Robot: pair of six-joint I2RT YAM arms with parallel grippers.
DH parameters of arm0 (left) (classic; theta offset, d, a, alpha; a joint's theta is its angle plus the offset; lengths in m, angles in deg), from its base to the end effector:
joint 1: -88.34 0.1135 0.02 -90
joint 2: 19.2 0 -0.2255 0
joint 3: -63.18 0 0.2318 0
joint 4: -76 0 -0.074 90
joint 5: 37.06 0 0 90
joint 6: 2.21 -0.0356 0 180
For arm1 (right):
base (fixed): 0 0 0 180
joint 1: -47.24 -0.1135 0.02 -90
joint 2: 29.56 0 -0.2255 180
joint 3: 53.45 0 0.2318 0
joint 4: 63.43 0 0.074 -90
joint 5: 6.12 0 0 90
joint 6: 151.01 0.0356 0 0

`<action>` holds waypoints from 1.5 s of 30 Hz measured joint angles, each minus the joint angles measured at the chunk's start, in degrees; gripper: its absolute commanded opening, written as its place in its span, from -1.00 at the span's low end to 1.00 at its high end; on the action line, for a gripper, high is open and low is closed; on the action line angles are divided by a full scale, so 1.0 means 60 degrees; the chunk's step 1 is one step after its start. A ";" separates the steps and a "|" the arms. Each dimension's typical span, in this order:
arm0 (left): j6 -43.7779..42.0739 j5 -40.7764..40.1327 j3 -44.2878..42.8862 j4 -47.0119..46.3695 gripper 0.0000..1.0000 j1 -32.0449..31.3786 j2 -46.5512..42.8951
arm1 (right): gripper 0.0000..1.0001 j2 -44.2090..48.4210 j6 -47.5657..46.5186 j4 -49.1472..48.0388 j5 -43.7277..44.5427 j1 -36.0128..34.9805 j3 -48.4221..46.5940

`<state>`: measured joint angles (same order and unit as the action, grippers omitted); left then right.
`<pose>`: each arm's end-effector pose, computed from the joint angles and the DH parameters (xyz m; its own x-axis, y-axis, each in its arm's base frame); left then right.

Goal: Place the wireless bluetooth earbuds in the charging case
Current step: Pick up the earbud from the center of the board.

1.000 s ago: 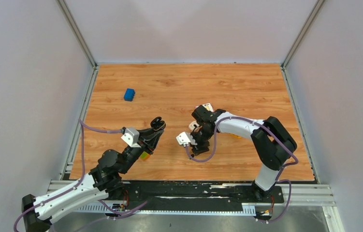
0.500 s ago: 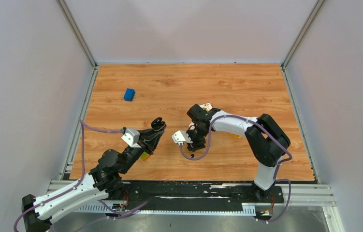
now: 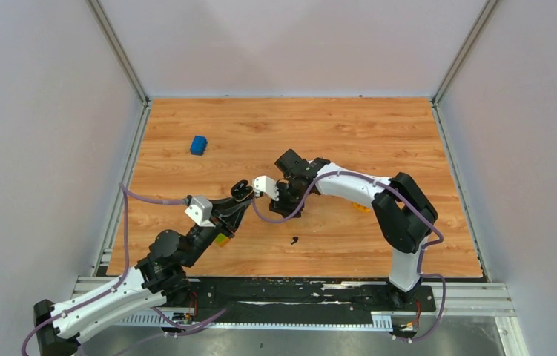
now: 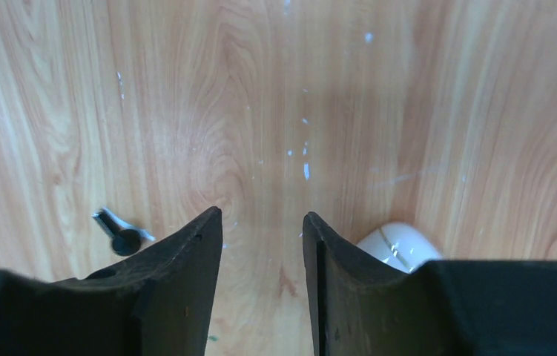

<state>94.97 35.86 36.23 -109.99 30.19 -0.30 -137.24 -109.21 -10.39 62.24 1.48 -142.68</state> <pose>0.0833 -0.1142 0.2452 0.0443 -0.2978 -0.9536 0.6724 0.7148 -0.1919 0.2295 0.2544 0.1534 0.1164 -0.8737 -0.4723 -0.9915 -0.1301 -0.0036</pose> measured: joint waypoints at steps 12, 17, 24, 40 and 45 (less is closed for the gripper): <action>0.0000 -0.0153 -0.0004 -0.0015 -1.00 0.0007 -0.0222 | -0.17 0.1067 0.5268 -0.0466 0.1504 -0.0623 0.0922; -0.0004 -0.0186 -0.0040 0.0007 -1.00 0.0007 -0.0222 | -0.11 0.0761 0.6415 -0.0423 0.1708 -0.0612 0.0718; 0.0000 -0.0124 -0.0040 0.0066 -1.00 0.0000 -0.0222 | -0.09 0.0306 0.6921 -0.0313 0.1690 -0.0780 0.0648; -0.0004 -0.0058 -0.0044 0.0084 -1.00 0.0000 -0.0193 | 0.04 0.0306 0.6441 0.0408 0.1792 -0.1155 0.0703; -0.0004 -0.0058 -0.0044 0.0087 -1.00 0.0000 -0.0175 | 0.05 0.0310 0.6204 0.0725 0.1847 -0.1249 0.0758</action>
<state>94.94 35.51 35.97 -109.47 30.19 -1.35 -135.38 -71.99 -6.04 73.32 -6.02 -138.14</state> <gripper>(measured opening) 0.345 0.521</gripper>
